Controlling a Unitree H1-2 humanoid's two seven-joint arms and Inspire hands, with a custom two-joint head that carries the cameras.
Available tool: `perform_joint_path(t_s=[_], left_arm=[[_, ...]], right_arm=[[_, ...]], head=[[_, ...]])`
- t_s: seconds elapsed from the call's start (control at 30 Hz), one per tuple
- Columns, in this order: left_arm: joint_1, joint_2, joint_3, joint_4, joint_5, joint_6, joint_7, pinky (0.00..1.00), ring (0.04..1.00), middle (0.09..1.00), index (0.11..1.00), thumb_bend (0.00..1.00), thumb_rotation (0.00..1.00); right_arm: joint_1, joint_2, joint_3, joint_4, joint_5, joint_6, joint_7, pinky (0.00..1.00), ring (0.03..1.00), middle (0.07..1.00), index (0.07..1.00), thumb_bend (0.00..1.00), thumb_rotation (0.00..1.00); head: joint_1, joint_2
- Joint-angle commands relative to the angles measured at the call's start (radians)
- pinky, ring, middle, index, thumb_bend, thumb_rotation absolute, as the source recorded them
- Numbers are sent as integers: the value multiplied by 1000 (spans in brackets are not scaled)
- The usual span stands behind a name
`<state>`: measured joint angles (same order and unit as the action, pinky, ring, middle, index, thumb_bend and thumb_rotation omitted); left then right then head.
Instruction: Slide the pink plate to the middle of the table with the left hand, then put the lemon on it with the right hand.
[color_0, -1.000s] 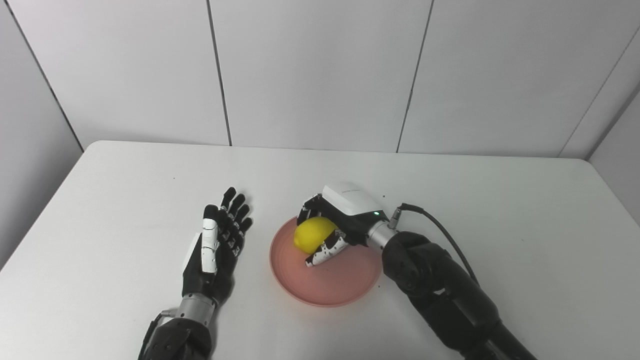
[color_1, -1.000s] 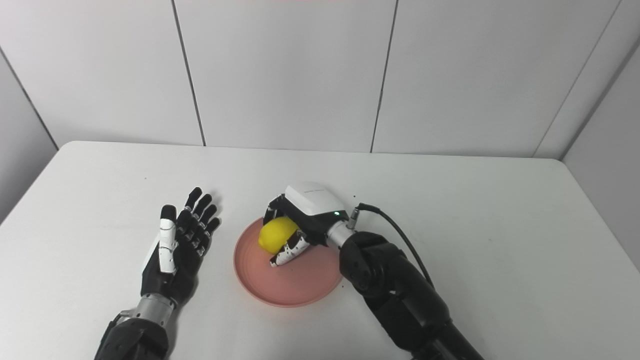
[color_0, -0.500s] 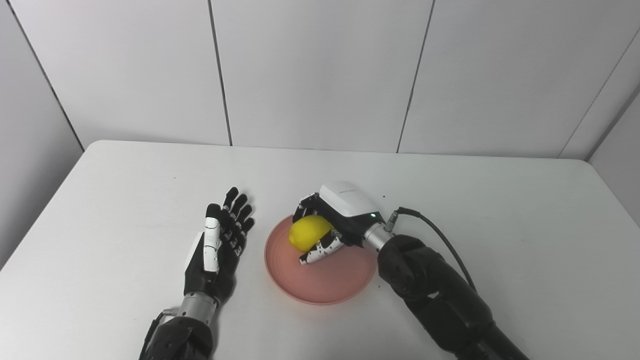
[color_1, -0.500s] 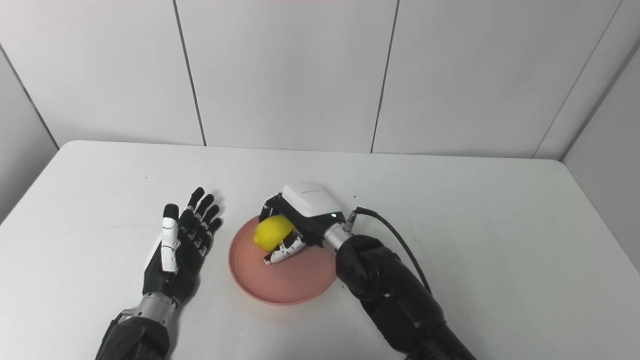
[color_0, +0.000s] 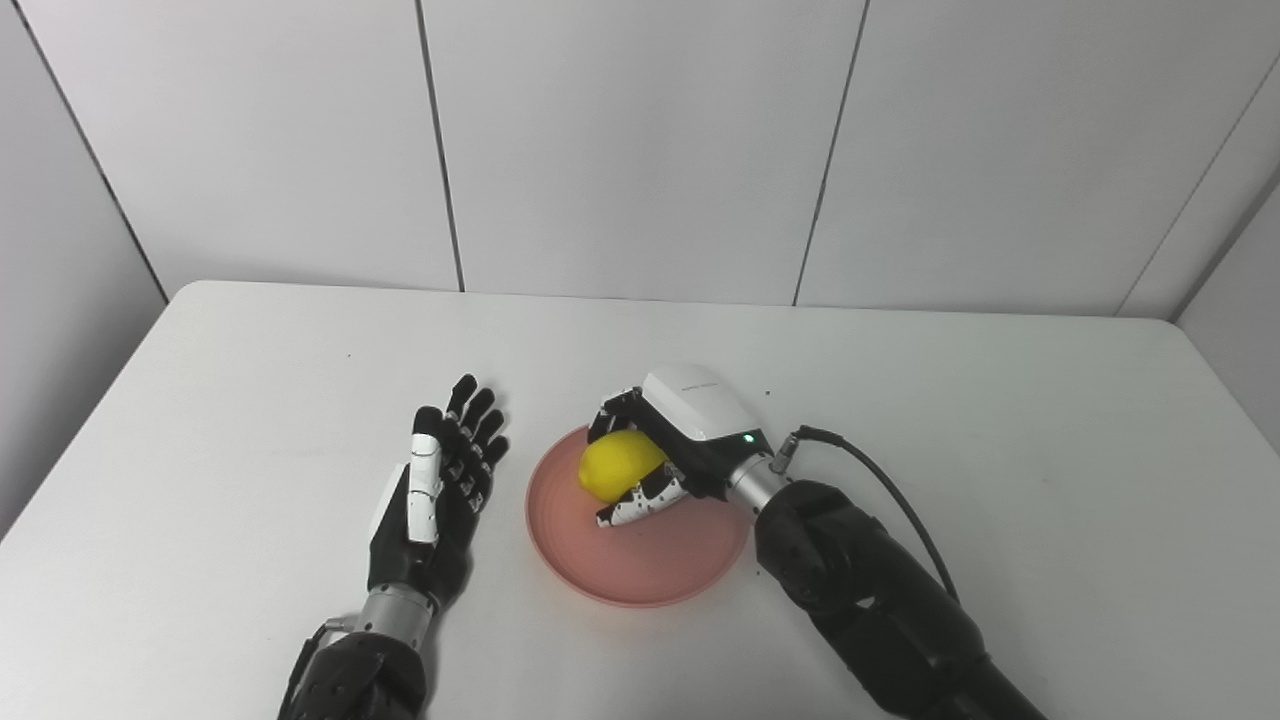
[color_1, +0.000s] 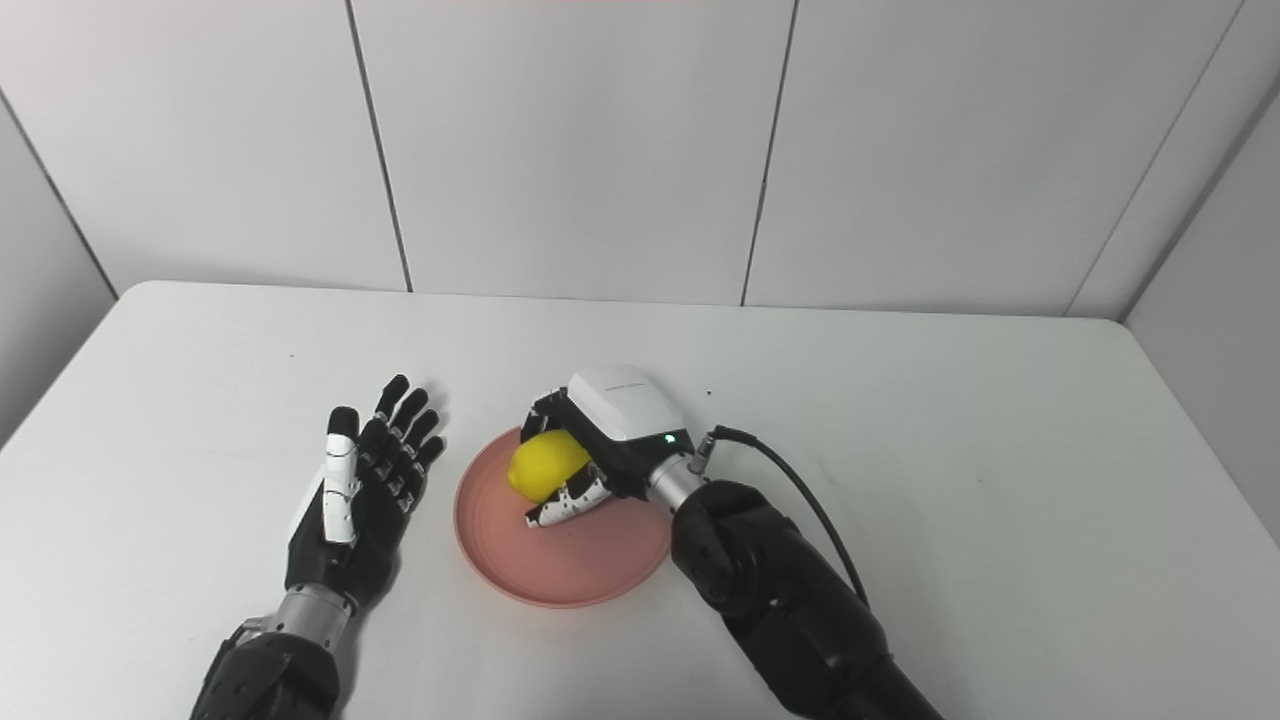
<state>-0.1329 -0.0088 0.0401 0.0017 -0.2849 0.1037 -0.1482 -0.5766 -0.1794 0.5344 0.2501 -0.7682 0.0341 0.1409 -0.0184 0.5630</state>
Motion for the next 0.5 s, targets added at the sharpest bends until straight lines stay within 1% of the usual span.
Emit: perform_joint_path(t_s=[0.0, 0.07, 0.1, 0.13, 0.17, 0.27, 0.33, 0.4, 0.47], left_arm=[[1, 1, -2, -20, 1, 10, 2, 1000, 998, 1000, 1000, 741, 987], [2, 2, -2, -20, 3, 10, 3, 1000, 999, 1000, 1000, 741, 987], [2, 2, -2, -20, 4, 10, 4, 1000, 998, 1000, 1000, 739, 988], [2, 2, -2, -21, 5, 10, 5, 1000, 998, 1000, 1000, 737, 990], [2, 2, -2, -20, 4, 9, 4, 1000, 997, 1000, 1000, 737, 989], [2, 3, -1, -18, 1, 8, 2, 1000, 999, 1000, 1000, 737, 989], [2, 4, -1, -15, 1, 5, 1, 1000, 999, 1000, 1000, 740, 984], [1, 5, -1, -12, 1, 2, -1, 1000, 1000, 1000, 1000, 742, 983], [1, 6, -1, -11, 1, 4, -1, 1000, 1000, 1000, 1000, 743, 983]], right_arm=[[0, -6, 10, -13, -33, 5, 9, 326, 421, 516, 491, 520, 154], [2, -7, 11, -19, -39, 4, 9, 343, 439, 530, 492, 520, 155], [4, -7, 10, -22, -39, 4, 10, 356, 454, 545, 552, 661, 212], [6, -8, 11, -29, -41, 3, 13, 365, 463, 554, 590, 749, 248], [7, -11, 11, -37, -42, 3, 17, 380, 478, 569, 606, 787, 279], [13, -15, 4, -60, -43, 7, 37, 439, 530, 619, 641, 873, 390], [15, -15, -3, -74, -42, 17, 54, 456, 546, 638, 660, 911, 453], [18, -13, -10, -86, -43, 28, 70, 452, 544, 637, 679, 945, 502], [21, -9, -18, -98, -40, 40, 83, 448, 543, 636, 689, 965, 522]], head=[[0, 0], [0, 0], [0, 0], [-2, 0], [-2, 0], [-4, 2], [-4, 2], [-5, 2], [-5, 3]])
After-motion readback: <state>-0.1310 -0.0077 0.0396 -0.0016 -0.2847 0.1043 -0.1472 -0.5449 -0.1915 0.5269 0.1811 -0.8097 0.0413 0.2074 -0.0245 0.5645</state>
